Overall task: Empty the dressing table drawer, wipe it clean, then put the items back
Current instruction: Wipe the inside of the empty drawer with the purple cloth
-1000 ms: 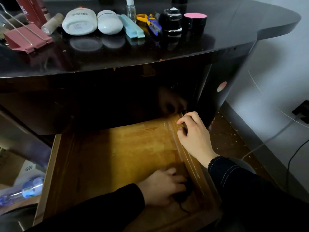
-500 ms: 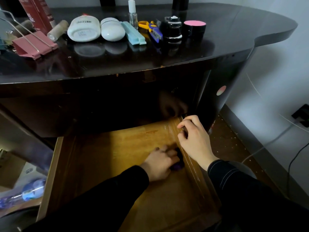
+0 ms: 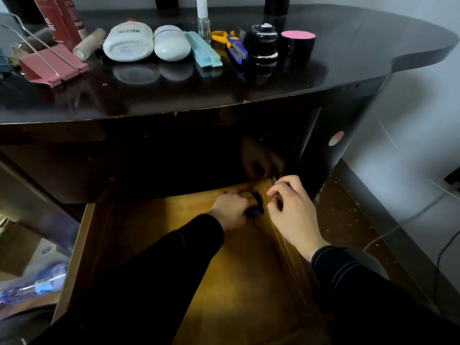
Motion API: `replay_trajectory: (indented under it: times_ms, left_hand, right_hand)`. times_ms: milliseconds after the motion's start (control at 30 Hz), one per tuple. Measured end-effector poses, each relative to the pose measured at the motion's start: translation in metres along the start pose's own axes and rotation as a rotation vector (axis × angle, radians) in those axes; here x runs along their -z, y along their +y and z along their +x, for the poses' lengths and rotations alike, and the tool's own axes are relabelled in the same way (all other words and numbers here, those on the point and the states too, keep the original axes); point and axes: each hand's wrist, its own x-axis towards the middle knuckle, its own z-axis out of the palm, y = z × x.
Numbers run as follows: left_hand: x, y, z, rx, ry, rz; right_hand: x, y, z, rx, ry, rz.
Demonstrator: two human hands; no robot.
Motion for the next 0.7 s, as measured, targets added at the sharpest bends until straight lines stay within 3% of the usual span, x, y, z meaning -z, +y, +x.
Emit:
replay_trajectory:
  times_ms: [133, 233, 333, 533, 600, 700]
  left_hand:
    - [-0.004, -0.016, 0.038, 0.221, 0.033, -0.207]
    - [-0.008, -0.009, 0.038, 0.255, 0.072, -0.133]
    - [-0.005, 0.011, 0.014, 0.182, 0.042, 0.008]
    - [-0.015, 0.038, -0.069, -0.211, -0.146, 0.03]
    - [-0.013, 0.03, -0.072, -0.212, -0.126, 0.033]
    - [0.0, 0.01, -0.048, -0.024, -0.011, 0.01]
  right_hand:
    - [0.0, -0.001, 0.001, -0.011, -0.006, -0.005]
    - [0.001, 0.0, 0.002, -0.012, -0.003, 0.003]
    - [0.001, 0.0, 0.001, -0.006, 0.004, 0.005]
    - [0.001, 0.0, 0.0, 0.014, 0.013, -0.008]
    - [0.0, 0.0, 0.0, 0.014, 0.009, -0.011]
    - [0.0, 0.0, 0.0, 0.008, 0.005, -0.006]
